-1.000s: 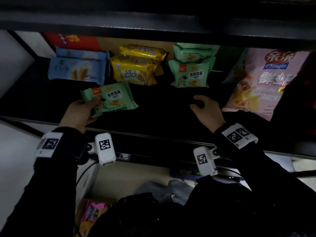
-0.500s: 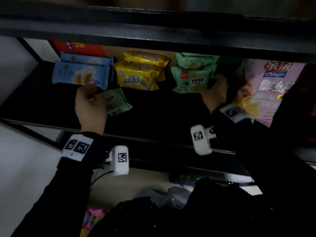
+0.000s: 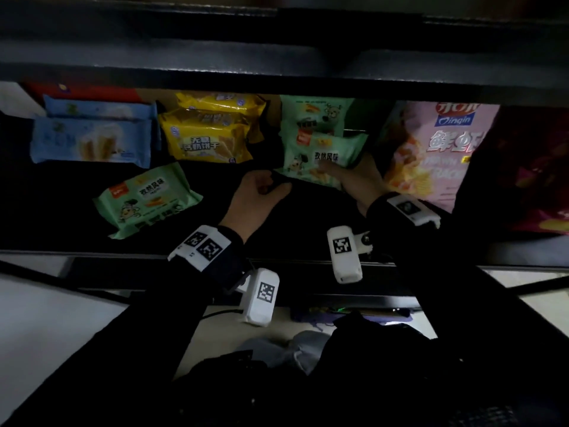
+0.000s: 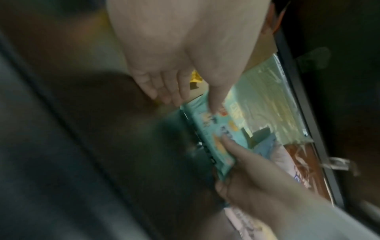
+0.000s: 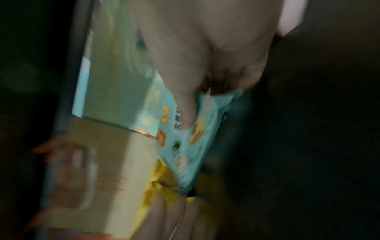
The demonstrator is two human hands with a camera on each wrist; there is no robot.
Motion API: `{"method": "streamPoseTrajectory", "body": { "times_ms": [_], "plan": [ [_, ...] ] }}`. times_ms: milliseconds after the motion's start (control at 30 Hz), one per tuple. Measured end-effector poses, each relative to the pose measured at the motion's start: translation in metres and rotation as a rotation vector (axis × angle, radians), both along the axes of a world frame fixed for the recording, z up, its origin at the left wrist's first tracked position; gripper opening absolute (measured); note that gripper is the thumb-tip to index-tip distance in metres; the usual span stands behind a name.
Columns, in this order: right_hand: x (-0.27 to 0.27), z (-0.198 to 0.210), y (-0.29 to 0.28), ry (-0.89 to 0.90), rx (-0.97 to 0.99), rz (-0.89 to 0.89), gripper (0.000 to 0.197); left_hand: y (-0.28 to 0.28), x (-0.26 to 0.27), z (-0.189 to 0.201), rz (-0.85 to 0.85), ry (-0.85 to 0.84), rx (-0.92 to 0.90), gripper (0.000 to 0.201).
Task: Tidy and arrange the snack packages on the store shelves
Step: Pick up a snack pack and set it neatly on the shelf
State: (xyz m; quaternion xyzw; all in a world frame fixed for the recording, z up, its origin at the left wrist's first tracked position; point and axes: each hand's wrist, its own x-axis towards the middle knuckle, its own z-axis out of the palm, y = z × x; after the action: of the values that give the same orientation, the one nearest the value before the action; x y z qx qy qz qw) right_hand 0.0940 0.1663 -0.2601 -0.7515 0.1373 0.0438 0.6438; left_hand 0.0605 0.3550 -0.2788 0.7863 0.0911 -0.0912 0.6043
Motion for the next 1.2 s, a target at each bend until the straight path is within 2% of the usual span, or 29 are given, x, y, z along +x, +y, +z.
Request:
{"method": "streamPoseTrajectory", "body": {
  "times_ms": [100,200,333,433,533,667,767,867,967,1100,1200],
  "plan": [
    [-0.024,0.0,-0.006,-0.027,0.103,0.085,0.052,-0.002,0.004,0.009,0.014,0.044,-0.17,0.046],
    [-0.031,0.004,-0.016,0.02,0.129,0.143,0.048,0.0,0.006,0.015,-0.022,0.072,-0.32,0.052],
    [-0.034,0.001,-0.014,0.045,0.185,0.174,0.037,0.003,0.006,0.016,-0.099,0.034,-0.271,0.014],
    [-0.033,0.002,-0.006,0.081,0.336,0.135,0.024,0.003,0.005,0.014,-0.013,0.017,-0.289,0.008],
    [-0.033,0.005,-0.001,0.086,0.36,0.114,0.033,0.004,0.005,0.014,0.038,0.043,-0.326,0.014],
    [-0.033,0.008,-0.005,0.079,0.339,0.149,0.032,0.009,0.002,0.018,-0.094,0.145,-0.442,0.01],
    [-0.031,0.007,-0.004,0.091,0.319,0.142,0.037,0.009,0.001,0.021,-0.138,0.195,-0.562,0.028],
    [-0.029,0.005,-0.001,0.093,0.344,0.043,0.038,0.006,-0.003,0.023,-0.144,0.168,-0.661,0.016],
    [-0.027,0.004,-0.007,0.123,0.384,0.028,0.043,0.008,-0.004,0.024,-0.178,0.137,-0.715,0.01],
    [-0.027,0.003,-0.008,0.12,0.344,0.016,0.044,0.012,-0.001,0.025,-0.157,0.104,-0.703,0.02],
    [-0.024,0.006,-0.007,0.104,0.308,0.04,0.04,0.01,-0.002,0.022,-0.059,0.1,-0.638,0.023]
  ]
}}
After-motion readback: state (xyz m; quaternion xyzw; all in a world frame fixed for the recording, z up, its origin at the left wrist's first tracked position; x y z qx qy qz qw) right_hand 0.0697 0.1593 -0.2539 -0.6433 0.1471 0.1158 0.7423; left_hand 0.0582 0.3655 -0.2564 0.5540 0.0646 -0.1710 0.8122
